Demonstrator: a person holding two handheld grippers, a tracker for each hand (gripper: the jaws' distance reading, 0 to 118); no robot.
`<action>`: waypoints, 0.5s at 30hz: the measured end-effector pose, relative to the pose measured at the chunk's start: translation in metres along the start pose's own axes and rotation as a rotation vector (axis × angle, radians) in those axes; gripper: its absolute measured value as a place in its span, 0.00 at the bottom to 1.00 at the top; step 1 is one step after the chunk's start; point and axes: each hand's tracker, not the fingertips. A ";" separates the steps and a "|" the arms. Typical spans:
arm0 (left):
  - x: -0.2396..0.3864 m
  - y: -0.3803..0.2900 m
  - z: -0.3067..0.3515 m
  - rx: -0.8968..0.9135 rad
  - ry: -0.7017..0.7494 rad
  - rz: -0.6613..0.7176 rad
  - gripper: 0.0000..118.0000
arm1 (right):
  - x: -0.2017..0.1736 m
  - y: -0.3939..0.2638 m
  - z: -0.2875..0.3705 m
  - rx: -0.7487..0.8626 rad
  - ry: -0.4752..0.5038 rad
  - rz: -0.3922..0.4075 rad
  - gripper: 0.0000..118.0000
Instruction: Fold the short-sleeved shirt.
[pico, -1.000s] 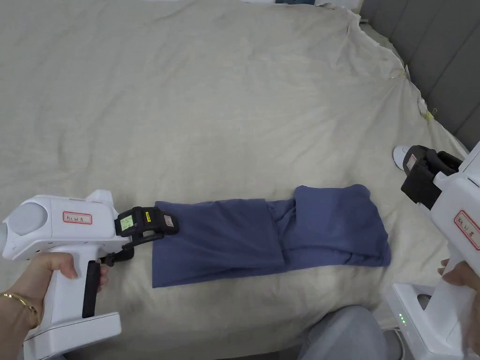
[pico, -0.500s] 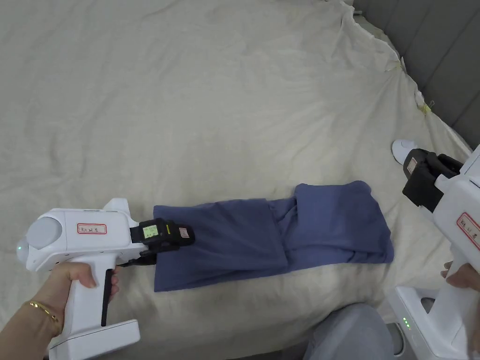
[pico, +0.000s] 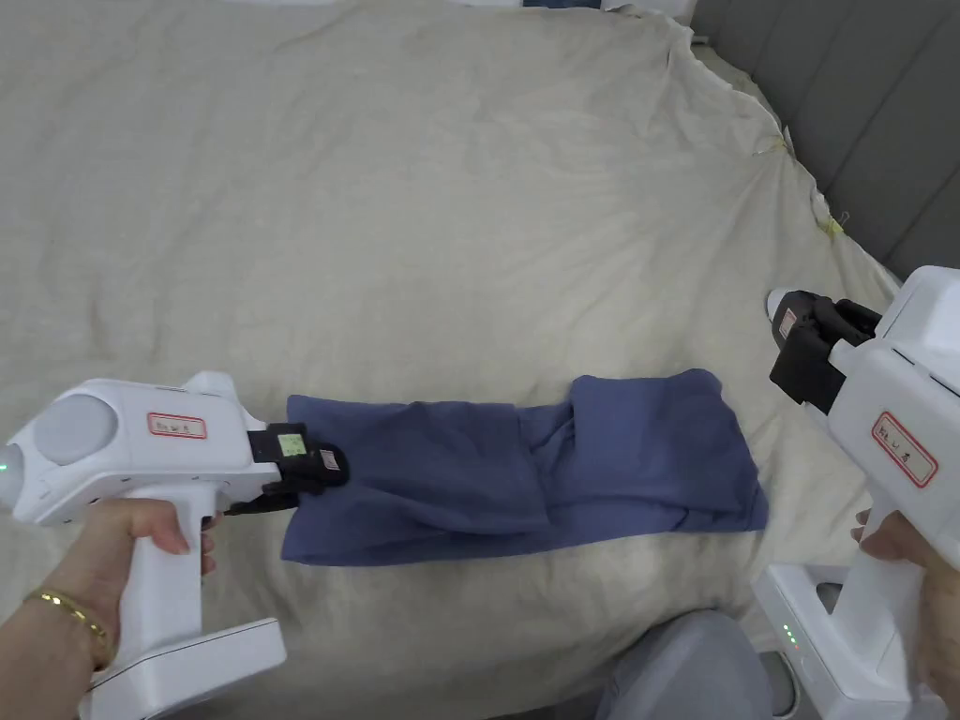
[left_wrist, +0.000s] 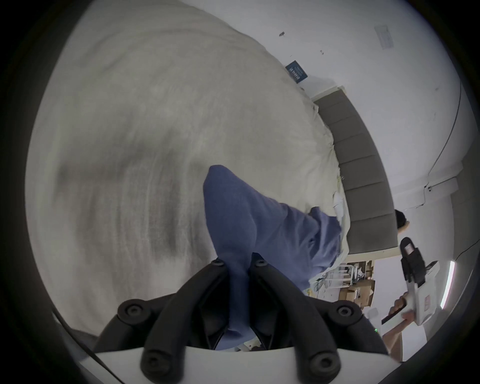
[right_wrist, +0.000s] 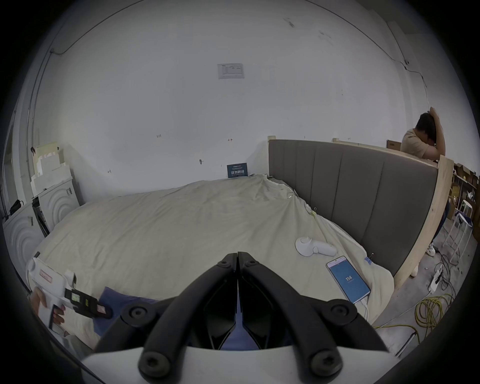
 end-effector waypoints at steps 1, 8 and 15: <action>-0.001 0.002 0.009 0.015 0.008 0.010 0.07 | 0.001 0.001 0.000 0.005 0.003 -0.003 0.00; -0.034 0.020 0.087 0.150 0.240 0.057 0.07 | 0.003 -0.004 -0.001 0.013 0.013 -0.042 0.00; -0.010 0.016 0.135 0.289 0.497 -0.043 0.07 | -0.002 -0.009 -0.001 0.005 0.032 -0.048 0.00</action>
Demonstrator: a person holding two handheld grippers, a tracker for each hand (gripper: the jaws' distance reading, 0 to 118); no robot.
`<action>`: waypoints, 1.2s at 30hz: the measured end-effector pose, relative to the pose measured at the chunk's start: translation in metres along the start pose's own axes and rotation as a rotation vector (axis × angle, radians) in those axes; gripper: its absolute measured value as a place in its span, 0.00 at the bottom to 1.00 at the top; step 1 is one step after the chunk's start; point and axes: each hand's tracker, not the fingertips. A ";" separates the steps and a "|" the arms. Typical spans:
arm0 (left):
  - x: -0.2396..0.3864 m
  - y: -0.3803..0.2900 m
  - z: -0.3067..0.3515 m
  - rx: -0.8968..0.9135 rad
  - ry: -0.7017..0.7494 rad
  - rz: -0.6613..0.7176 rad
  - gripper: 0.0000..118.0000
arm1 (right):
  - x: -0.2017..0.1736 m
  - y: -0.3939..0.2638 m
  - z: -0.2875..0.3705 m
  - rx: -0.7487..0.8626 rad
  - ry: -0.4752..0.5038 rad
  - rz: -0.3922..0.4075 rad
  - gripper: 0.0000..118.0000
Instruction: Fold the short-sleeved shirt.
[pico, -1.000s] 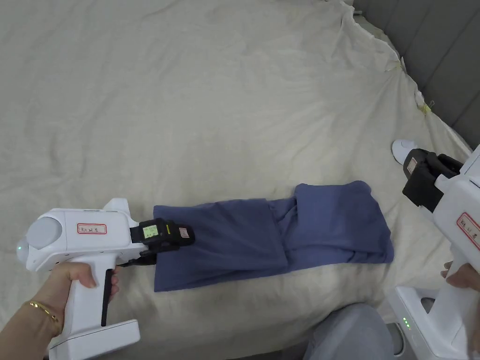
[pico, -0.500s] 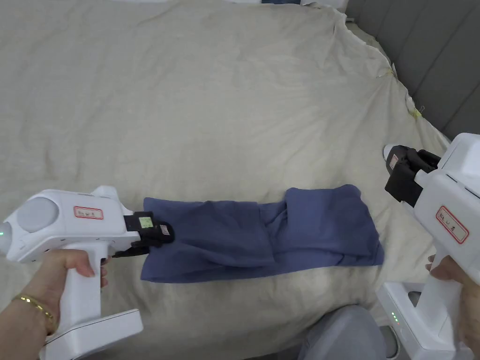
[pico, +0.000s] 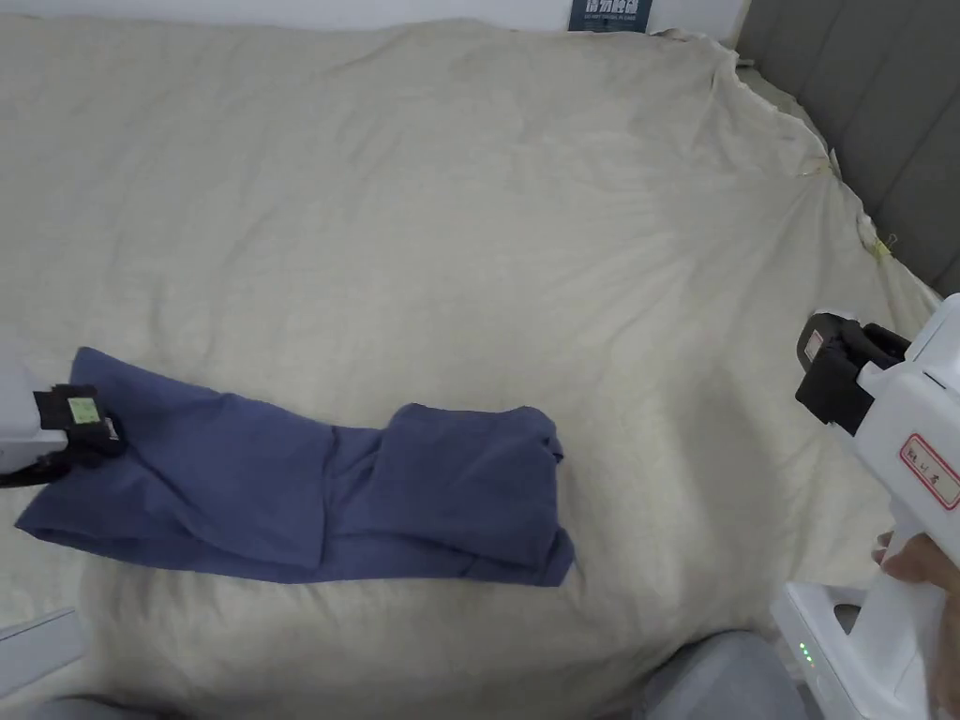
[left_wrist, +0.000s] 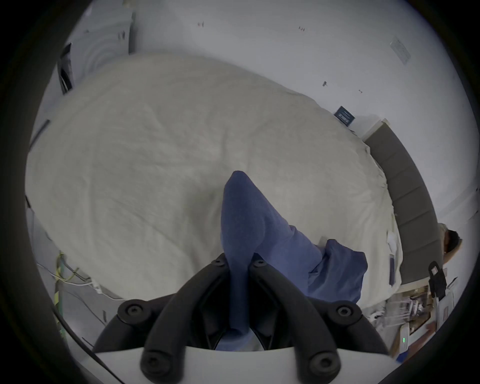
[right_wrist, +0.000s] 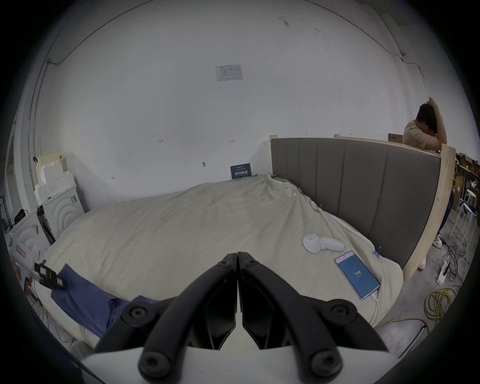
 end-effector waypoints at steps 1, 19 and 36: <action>0.008 -0.002 0.008 0.010 -0.008 -0.010 0.07 | -0.001 0.000 0.000 0.001 0.003 0.001 0.00; 0.216 -0.092 -0.037 -0.076 -0.224 -0.358 0.07 | 0.039 -0.009 0.017 0.027 -0.053 -0.037 0.00; 0.254 -0.116 -0.116 -0.284 -0.419 -0.242 0.92 | 0.043 -0.002 0.034 0.028 -0.105 -0.032 0.00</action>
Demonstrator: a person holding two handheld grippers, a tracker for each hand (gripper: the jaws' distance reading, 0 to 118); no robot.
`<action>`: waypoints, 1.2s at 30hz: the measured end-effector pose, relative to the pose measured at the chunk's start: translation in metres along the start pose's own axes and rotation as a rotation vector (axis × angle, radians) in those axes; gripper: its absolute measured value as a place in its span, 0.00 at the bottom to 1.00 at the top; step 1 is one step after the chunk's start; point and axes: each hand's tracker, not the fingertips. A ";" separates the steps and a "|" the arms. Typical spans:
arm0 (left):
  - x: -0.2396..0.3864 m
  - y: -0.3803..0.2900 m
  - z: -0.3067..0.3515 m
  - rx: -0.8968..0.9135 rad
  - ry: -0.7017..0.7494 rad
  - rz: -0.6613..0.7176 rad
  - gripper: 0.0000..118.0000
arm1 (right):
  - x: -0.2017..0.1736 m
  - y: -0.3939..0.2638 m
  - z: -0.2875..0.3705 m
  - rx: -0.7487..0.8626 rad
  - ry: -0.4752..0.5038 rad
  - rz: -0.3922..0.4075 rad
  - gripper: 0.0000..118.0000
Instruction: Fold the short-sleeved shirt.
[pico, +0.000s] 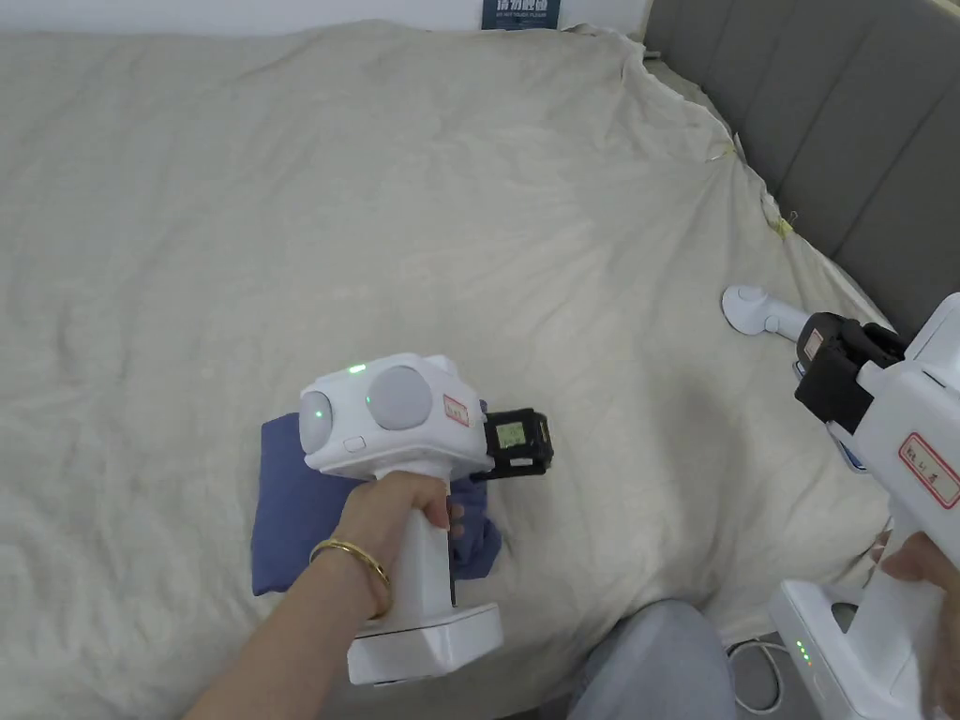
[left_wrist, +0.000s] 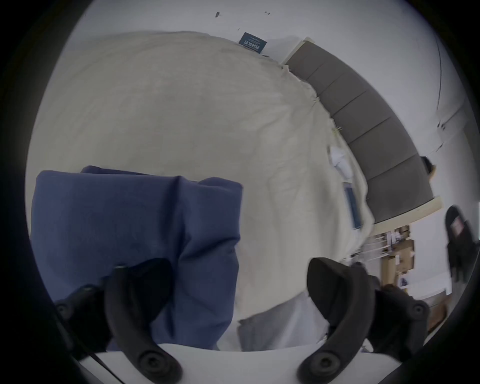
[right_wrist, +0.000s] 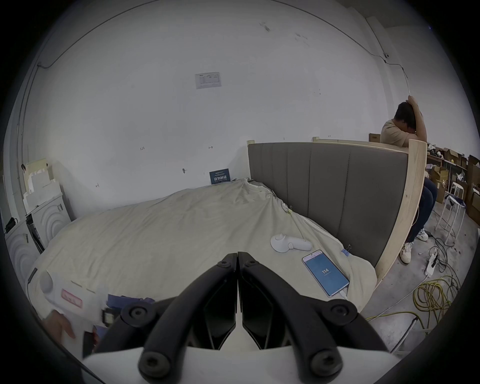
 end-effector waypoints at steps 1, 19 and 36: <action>-0.001 0.004 0.009 0.032 -0.022 0.006 0.94 | -0.001 0.000 0.000 0.000 0.002 0.001 0.00; -0.016 -0.066 -0.016 0.257 0.283 -0.311 0.00 | -0.014 0.002 0.000 0.001 0.048 0.028 0.00; 0.051 -0.105 -0.082 0.191 0.558 -0.789 0.00 | 0.002 0.002 0.005 -0.019 0.025 0.023 0.00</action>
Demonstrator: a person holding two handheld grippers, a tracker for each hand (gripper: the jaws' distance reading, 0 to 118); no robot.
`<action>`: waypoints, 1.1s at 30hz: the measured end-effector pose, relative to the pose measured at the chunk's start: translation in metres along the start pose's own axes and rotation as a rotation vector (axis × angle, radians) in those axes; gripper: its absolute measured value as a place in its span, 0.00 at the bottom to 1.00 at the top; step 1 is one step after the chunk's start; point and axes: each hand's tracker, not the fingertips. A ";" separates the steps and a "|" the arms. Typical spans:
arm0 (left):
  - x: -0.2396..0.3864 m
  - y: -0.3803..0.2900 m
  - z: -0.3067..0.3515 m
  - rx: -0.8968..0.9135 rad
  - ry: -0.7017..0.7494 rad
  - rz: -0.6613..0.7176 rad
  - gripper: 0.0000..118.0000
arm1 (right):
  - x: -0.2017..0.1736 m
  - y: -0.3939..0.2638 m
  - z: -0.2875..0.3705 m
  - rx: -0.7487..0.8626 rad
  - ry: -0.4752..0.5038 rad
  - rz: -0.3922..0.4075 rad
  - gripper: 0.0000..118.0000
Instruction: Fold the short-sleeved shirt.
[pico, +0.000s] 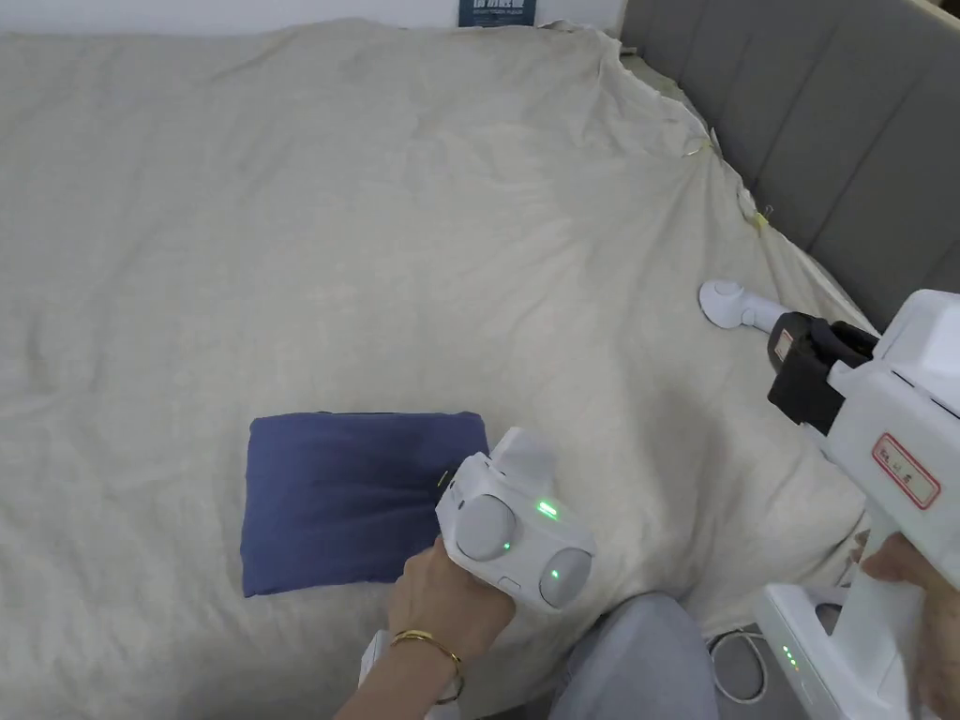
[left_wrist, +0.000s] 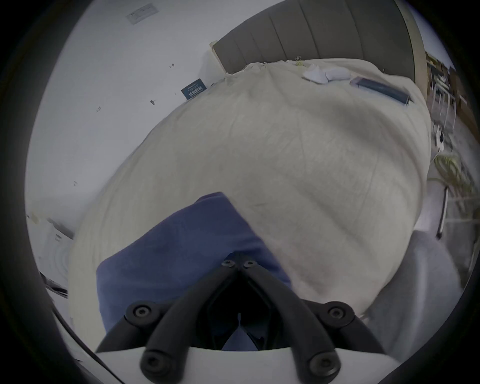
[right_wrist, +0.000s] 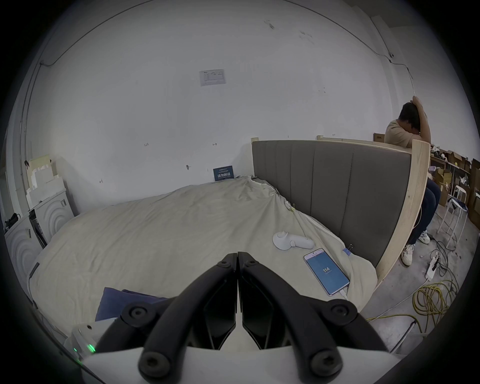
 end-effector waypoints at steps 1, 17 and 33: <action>-0.008 0.006 0.007 0.015 -0.069 0.077 0.00 | -0.001 0.002 0.001 0.004 0.001 0.010 0.00; -0.199 -0.015 0.133 0.493 0.068 0.555 0.00 | -0.081 0.015 -0.014 0.075 0.185 0.049 0.00; -0.238 -0.084 0.147 0.421 0.194 0.605 0.00 | -0.225 -0.149 -0.118 -0.307 0.329 0.087 0.00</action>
